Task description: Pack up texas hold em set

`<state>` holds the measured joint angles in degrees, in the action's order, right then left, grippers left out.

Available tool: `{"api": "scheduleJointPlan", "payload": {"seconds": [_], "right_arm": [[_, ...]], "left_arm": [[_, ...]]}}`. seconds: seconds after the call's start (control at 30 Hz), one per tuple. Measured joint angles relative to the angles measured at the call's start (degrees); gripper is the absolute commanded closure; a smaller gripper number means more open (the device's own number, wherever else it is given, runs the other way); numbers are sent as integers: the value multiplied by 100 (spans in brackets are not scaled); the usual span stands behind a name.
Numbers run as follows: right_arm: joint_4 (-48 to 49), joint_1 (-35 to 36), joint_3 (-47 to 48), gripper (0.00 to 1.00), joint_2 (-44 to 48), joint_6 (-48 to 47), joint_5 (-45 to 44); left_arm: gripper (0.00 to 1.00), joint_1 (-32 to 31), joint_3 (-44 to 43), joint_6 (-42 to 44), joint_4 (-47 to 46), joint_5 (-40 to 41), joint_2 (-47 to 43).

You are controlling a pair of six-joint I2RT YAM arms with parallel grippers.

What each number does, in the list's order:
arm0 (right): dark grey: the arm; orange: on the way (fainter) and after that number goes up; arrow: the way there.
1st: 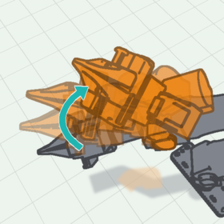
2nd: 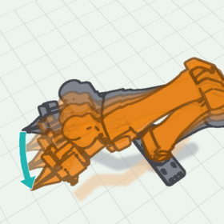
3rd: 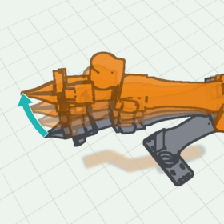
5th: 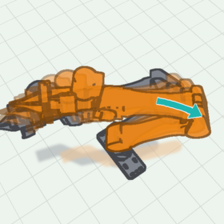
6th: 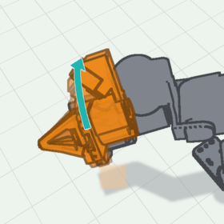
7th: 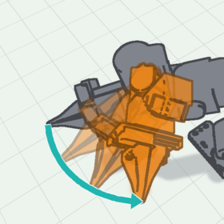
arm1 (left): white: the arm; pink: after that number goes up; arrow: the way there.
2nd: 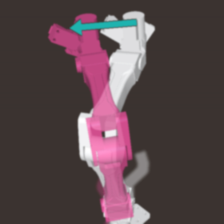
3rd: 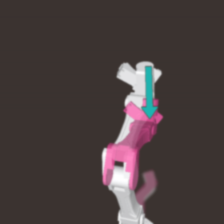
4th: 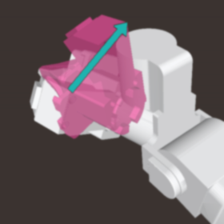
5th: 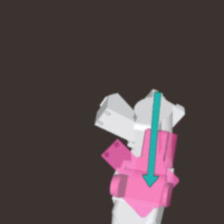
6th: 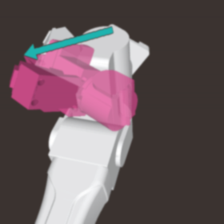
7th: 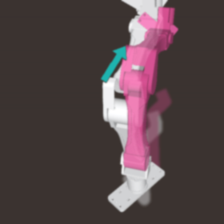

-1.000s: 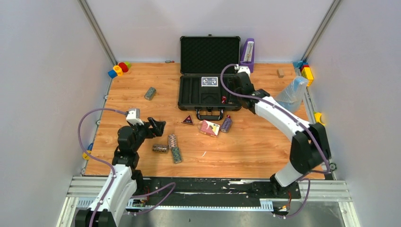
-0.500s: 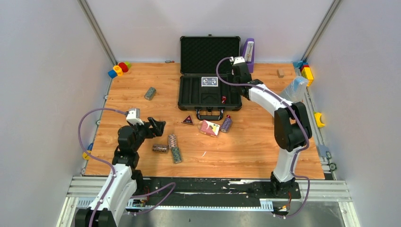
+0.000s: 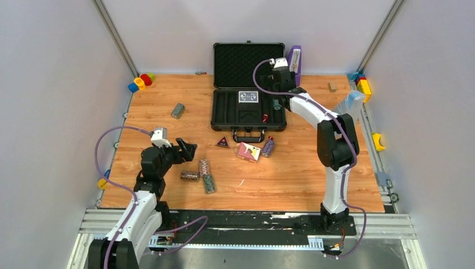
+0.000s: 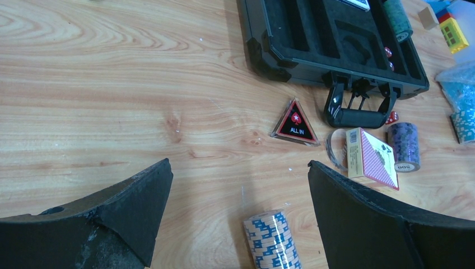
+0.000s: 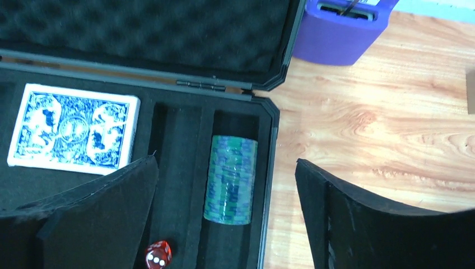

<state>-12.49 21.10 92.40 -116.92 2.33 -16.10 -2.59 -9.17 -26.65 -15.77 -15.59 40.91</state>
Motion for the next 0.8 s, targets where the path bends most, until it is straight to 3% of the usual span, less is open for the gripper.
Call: {"api": "scheduleJointPlan", "payload": {"seconds": [0.03,0.17,0.27,0.5,0.6,0.8], "right_arm": [[50,-9,33,16,2,15,-7],[87,-20,-11,60,52,179,-13],[72,-20,-297,75,289,391,-9],[66,-20,-1049,86,916,918,9],[79,-20,-1283,98,955,1086,0],[61,-76,-1423,100,765,1311,74]], "left_arm": [[1,0,0,0,-2,-4,-2],[1,0,0,-2,-24,-24,-2],[1,0,0,-2,-37,-37,-2],[1,0,0,-2,-35,-39,-2],[1,0,0,-2,-35,-37,-15],[1,0,0,-2,-35,-37,-35]]}}
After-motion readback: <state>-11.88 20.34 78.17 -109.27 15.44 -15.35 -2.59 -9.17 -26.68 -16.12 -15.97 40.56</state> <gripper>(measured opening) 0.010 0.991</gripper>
